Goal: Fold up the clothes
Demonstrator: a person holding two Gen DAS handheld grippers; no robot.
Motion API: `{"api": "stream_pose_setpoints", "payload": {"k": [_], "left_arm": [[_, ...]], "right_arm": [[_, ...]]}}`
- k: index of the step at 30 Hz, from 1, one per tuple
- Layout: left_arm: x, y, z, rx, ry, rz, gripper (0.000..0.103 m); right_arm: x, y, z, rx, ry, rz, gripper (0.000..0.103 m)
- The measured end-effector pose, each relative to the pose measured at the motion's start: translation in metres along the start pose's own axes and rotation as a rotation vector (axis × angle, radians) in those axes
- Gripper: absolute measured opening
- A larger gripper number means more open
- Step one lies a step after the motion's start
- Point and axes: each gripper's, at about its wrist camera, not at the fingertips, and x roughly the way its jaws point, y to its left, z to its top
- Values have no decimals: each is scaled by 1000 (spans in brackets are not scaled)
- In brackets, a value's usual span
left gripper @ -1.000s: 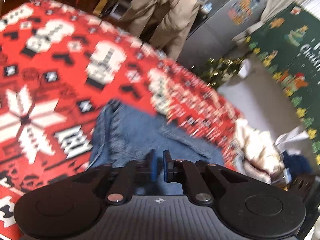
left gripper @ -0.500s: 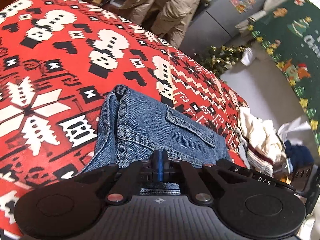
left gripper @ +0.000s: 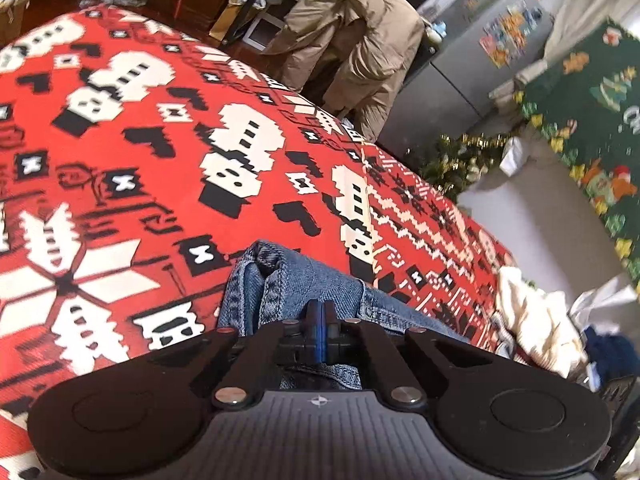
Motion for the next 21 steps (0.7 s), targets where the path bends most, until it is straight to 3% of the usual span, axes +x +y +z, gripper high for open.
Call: {"api": "stream_pose_setpoints", "payload": {"k": [5,18,21], "left_arm": [[0,3,-3,15,-4,0,3],[-4,-7,-6,49,0,45,3],[-4,-9,-6,64,-1,51,3]], "right_arm": [[-3,-7,0,-9,10,-58,0],[-18,-23,7,97,23,-41,2],[-32,-22,9,80,26,14,2]]}}
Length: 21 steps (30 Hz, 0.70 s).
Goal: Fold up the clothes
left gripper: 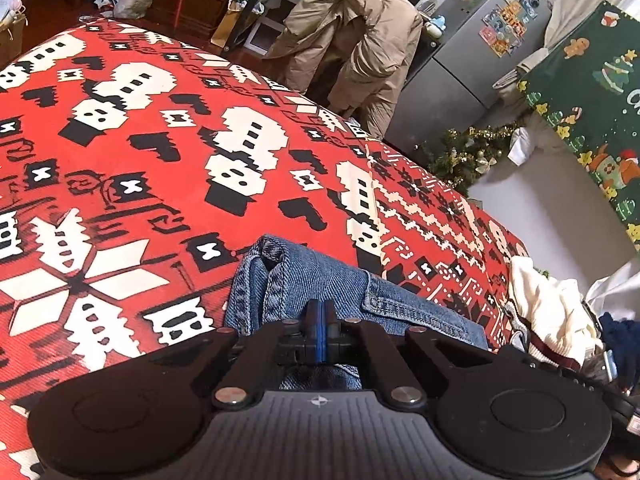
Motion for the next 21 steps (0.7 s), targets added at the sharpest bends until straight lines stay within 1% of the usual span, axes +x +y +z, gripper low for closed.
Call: {"api": "stream_pose_setpoints", "payload": {"k": [1,3,4,7,10,12,14,15,16,18,19,21], "left_arm": [[0,0,0,-2,1,-1,3],[1,1,0,-5,2,-4,3],[1,1,0,-5,2,-4,3],[2,0,0,5,1,-1,3],[2,-1,0,14,2,4,3],[2,-1,0,11,2,6,3],[3,-1,0,-2,3,4,3],[3,0,0,-6,3,3,3],[3,0,0,-7,3,1,3],[3,1,0,-7,3,-2,3],[3,0,0,-5,3,-1,3],[2,-1,0,5,1,2,3]], "right_arm": [[-1,3,-2,-18,16,-12,2],[8,6,-8,-46,80,-52,2],[11,5,-9,-52,94,-66,0],[14,4,-9,-79,121,-110,0],[12,1,-8,-75,127,-111,0],[5,-1,-7,-62,94,-111,4],[-3,-1,-4,-51,8,-71,5],[-4,0,-2,-46,-13,-57,5],[0,2,0,-47,-15,-52,5],[16,5,-6,-55,21,-75,5],[24,6,-9,-59,40,-87,3],[27,12,-15,-107,18,-123,1]]}}
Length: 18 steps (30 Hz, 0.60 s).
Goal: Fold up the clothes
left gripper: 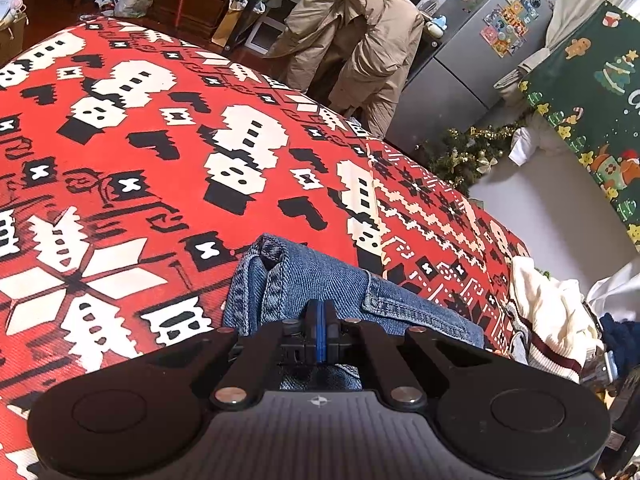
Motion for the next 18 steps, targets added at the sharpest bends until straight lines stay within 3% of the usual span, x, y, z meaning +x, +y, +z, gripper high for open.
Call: {"api": "stream_pose_setpoints", "payload": {"k": [3,4,7,11,15,18], "left_arm": [[0,-2,-1,18,-3,4,3],[0,-2,-1,19,-3,4,3],[-1,-2,-1,18,-2,4,3],[-3,-12,-2,66,-17,25,3],[-3,-16,-5,119,-21,38,4],[-2,-8,-3,100,-7,25,3]], "right_arm": [[0,6,-1,-55,-5,-73,3],[-3,3,1,-34,-15,-64,9],[-14,-9,7,45,-49,-19,9],[-30,1,12,44,-142,149,10],[-11,23,0,-53,-40,156,10],[-9,28,-8,-99,1,127,9]]}}
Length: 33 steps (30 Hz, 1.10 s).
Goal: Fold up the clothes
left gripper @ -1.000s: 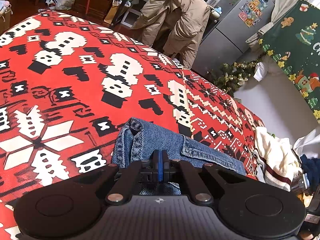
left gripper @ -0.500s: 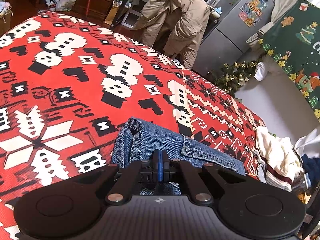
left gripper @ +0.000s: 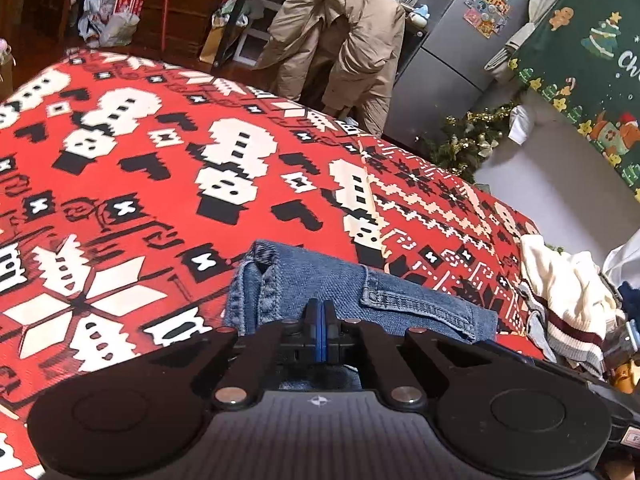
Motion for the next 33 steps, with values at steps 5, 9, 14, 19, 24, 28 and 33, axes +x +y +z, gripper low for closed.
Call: {"api": "stream_pose_setpoints", "payload": {"k": [5,9,14,19,24,28,33], "left_arm": [[-12,-3,-1,4,4,22,3],[-22,-13,-2,5,-12,-3,6],[-14,-37,-11,63,4,-23,6],[-3,-43,-21,121,-26,-20,11],[0,-47,-23,171,-28,-13,16],[1,-43,-22,187,-9,35,10],[-6,-26,-15,90,23,6,3]], "right_arm": [[-11,-6,-3,13,27,-19,8],[-29,-12,-1,74,-47,47,15],[-21,21,9,-6,-112,126,15],[3,38,-5,-71,-50,110,15],[8,38,-9,-63,-49,102,12],[8,36,-9,-110,-32,48,9],[4,8,-1,-22,13,48,0]]}}
